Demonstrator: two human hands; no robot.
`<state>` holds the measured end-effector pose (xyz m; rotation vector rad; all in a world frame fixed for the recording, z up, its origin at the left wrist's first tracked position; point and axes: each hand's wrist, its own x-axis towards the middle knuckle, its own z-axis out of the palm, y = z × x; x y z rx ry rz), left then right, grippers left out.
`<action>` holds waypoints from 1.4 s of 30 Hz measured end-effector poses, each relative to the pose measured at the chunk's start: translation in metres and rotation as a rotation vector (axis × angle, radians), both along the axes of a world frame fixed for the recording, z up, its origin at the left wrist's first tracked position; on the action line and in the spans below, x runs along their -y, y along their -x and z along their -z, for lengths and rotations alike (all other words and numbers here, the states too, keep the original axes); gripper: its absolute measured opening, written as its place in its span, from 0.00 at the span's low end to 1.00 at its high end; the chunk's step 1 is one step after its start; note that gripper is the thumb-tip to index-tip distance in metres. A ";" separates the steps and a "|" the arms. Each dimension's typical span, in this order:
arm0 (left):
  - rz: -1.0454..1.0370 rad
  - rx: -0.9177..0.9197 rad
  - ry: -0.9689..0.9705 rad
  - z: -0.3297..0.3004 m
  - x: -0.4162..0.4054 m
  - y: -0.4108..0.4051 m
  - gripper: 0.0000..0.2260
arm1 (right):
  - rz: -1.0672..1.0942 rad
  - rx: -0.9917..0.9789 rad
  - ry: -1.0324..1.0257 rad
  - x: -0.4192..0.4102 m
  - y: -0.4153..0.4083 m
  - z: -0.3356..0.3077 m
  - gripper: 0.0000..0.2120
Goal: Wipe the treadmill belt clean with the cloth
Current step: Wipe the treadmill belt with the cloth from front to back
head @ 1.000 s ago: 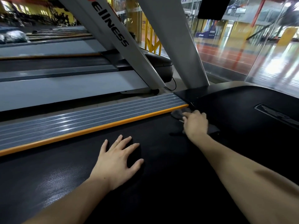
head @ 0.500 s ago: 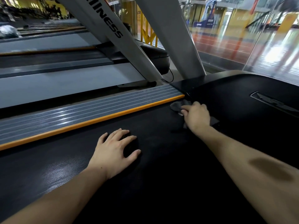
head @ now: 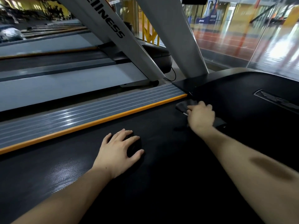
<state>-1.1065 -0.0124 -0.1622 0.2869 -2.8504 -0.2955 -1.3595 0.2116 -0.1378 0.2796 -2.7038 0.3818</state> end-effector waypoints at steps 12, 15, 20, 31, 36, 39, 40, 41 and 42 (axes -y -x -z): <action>-0.010 -0.005 0.001 0.000 0.000 -0.002 0.28 | -0.364 -0.061 -0.070 -0.010 0.006 0.010 0.12; -0.005 -0.010 -0.006 0.000 0.001 0.001 0.28 | -0.094 0.004 0.022 -0.035 0.032 0.008 0.13; -0.006 -0.003 -0.010 0.002 0.002 -0.001 0.29 | -0.325 -0.026 0.057 0.018 -0.057 0.024 0.14; -0.012 -0.009 -0.012 0.002 0.002 0.001 0.31 | -0.072 -0.051 0.029 -0.054 0.021 0.019 0.13; -0.007 0.008 -0.001 0.002 0.003 0.001 0.30 | -0.378 -0.034 0.051 0.009 -0.071 0.034 0.14; 0.007 0.015 -0.009 0.000 0.002 0.001 0.29 | -0.623 0.034 0.097 0.015 -0.090 0.029 0.14; 0.004 0.011 -0.007 0.000 0.003 0.000 0.29 | -0.624 0.004 0.045 0.009 -0.075 0.027 0.13; 0.001 0.011 -0.005 0.000 0.003 0.000 0.29 | -0.561 -0.036 0.013 -0.001 -0.053 0.025 0.13; 0.000 0.018 -0.004 0.001 0.003 0.000 0.29 | -0.448 -0.078 -0.009 -0.016 -0.029 0.022 0.12</action>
